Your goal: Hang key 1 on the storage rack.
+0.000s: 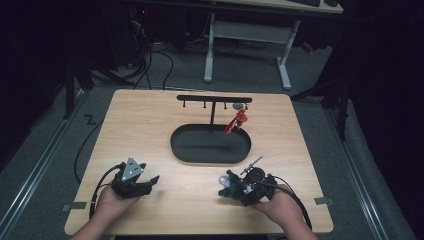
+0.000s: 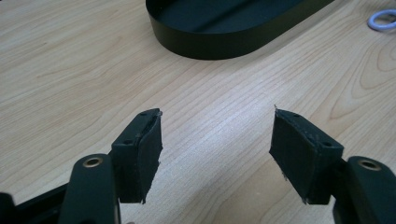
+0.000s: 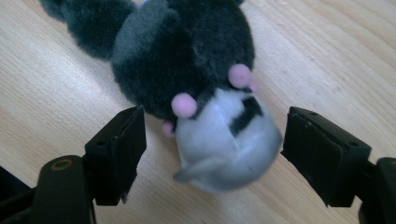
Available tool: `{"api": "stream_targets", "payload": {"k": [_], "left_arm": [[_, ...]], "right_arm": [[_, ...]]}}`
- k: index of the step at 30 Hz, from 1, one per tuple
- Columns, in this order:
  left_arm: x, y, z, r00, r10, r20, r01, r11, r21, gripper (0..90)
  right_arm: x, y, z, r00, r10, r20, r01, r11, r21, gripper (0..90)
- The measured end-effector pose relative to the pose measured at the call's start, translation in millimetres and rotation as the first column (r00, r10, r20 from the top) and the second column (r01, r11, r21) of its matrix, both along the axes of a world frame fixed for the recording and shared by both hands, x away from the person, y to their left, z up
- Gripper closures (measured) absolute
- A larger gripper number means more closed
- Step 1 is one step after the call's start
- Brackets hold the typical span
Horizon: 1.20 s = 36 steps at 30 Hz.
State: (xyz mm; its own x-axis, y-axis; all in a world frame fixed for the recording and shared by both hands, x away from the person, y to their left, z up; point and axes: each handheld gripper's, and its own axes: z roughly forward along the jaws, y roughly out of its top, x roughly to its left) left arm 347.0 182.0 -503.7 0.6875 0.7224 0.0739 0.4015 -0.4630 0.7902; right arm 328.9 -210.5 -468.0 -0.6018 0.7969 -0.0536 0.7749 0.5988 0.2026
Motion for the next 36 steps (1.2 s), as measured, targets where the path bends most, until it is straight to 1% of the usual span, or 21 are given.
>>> {"api": "stream_targets", "payload": {"k": [2,3,4,5,6,7,8,9,10,11,14,16,18,23,25,26,27,28,29,32,36], "left_arm": [[0.3,0.5,-0.6,1.0,0.0,-0.005,0.0,1.0,-0.006,34.2],[0.1,0.7,-0.7,1.0,-0.001,-0.005,0.001,1.0,-0.008,34.1],[-0.2,0.8,-0.7,1.0,0.0,-0.004,0.0,1.0,-0.007,34.1],[-1.0,1.1,-0.8,1.0,0.001,-0.002,-0.001,1.0,-0.005,34.1],[-1.9,2.2,-1.1,1.0,0.002,-0.004,-0.002,1.0,-0.003,34.1],[-2.5,3.0,-1.5,1.0,0.004,-0.004,-0.004,1.0,0.0,34.1],[-3.3,4.5,-2.2,1.0,0.007,-0.005,-0.007,1.0,0.006,34.0],[-3.7,5.6,-2.8,0.9999,0.01,-0.006,-0.01,0.9999,0.009,34.0],[-4.1,7.4,-4.1,0.9999,0.013,-0.008,-0.013,0.9998,0.014,34.0],[-4.0,8.9,-4.6,0.9998,0.016,-0.012,-0.016,0.9996,0.021,34.0],[-3.3,13.1,-4.5,0.9993,0.035,-0.013,-0.035,0.9993,0.014,34.0],[-2.8,15.1,-4.2,0.999,0.042,-0.017,-0.042,0.9991,0.001,34.1],[-2.4,15.2,-5.1,0.9989,0.044,-0.019,-0.044,0.999,0.002,34.2],[-2.2,10.8,-5.6,0.9994,0.031,-0.016,-0.031,0.9994,0.013,34.2],[-2.3,8.4,-6.2,0.9997,0.023,-0.01,-0.023,0.9995,0.021,34.1],[-2.3,7.6,-6.8,0.9998,0.02,-0.008,-0.02,0.9995,0.026,34.2],[-2.5,6.9,-7.3,0.9998,0.018,-0.007,-0.018,0.9994,0.029,34.2],[-2.4,6.7,-7.4,0.9998,0.018,-0.004,-0.018,0.9993,0.032,34.1],[-2.3,7.0,-7.1,0.9998,0.017,-0.004,-0.017,0.9993,0.033,34.1],[-2.1,8.5,-6.2,0.9999,0.016,-0.001,-0.016,0.9995,0.028,34.2],[-2.2,9.8,-5.1,0.9999,0.014,0.01,-0.014,0.9998,0.014,33.9]], "right_arm": [[3.2,3.7,-2.8,0.9999,0.004,-0.016,-0.004,1.0,-0.013,23.3],[6.7,5.1,-4.6,0.9995,0.019,-0.026,-0.019,1.0,-0.016,23.8],[7.2,7.8,-5.7,0.999,-0.008,-0.044,0.007,1.0,-0.019,25.1],[9.7,7.7,-7.1,0.9988,0.021,-0.045,-0.022,1.0,-0.023,25.9],[8.1,11.4,-8.1,0.997,-0.027,-0.073,0.025,0.999,-0.027,26.5],[8.8,12.8,-10.4,0.9964,-0.016,-0.083,0.013,0.999,-0.04,27.8],[12.1,10.9,-12.5,0.9965,0.046,-0.069,-0.049,0.998,-0.044,29.4],[11.2,12.8,-13.6,0.996,0.035,-0.082,-0.039,0.998,-0.057,31.7],[11.1,13.2,-14.5,0.996,0.038,-0.082,-0.043,0.997,-0.058,35.4],[10.9,13.9,-14.3,0.9958,0.037,-0.084,-0.042,0.997,-0.063,41.3],[9.9,15.5,-12.7,0.9957,0.047,-0.08,-0.052,0.997,-0.062,47.0],[9.2,16.5,-10.8,0.9955,0.055,-0.078,-0.059,0.997,-0.057,47.7],[8.8,16.2,-7.7,0.9962,0.054,-0.068,-0.058,0.997,-0.054,48.2],[7.2,11.6,6.6,0.9983,0.046,-0.035,-0.047,0.999,-0.021,48.4],[6.9,9.2,12.5,0.9983,0.048,-0.031,-0.049,0.999,-0.011,48.4],[6.2,8.0,16.4,0.9989,0.038,-0.026,-0.039,0.999,-0.007,48.4],[4.9,7.9,19.3,0.9996,0.013,-0.027,-0.013,1.0,-0.004,48.4],[7.2,4.7,21.2,0.9985,0.053,-0.011,-0.053,0.999,-0.006,48.4],[6.1,4.6,23.8,0.9994,0.025,-0.022,-0.025,1.0,-0.006,48.3],[7.5,2.0,28.9,0.9996,-0.001,-0.027,0.001,1.0,-0.009,48.3],[11.4,-1.9,32.8,0.9985,-0.039,-0.039,0.039,0.999,0.008,48.2]]}}
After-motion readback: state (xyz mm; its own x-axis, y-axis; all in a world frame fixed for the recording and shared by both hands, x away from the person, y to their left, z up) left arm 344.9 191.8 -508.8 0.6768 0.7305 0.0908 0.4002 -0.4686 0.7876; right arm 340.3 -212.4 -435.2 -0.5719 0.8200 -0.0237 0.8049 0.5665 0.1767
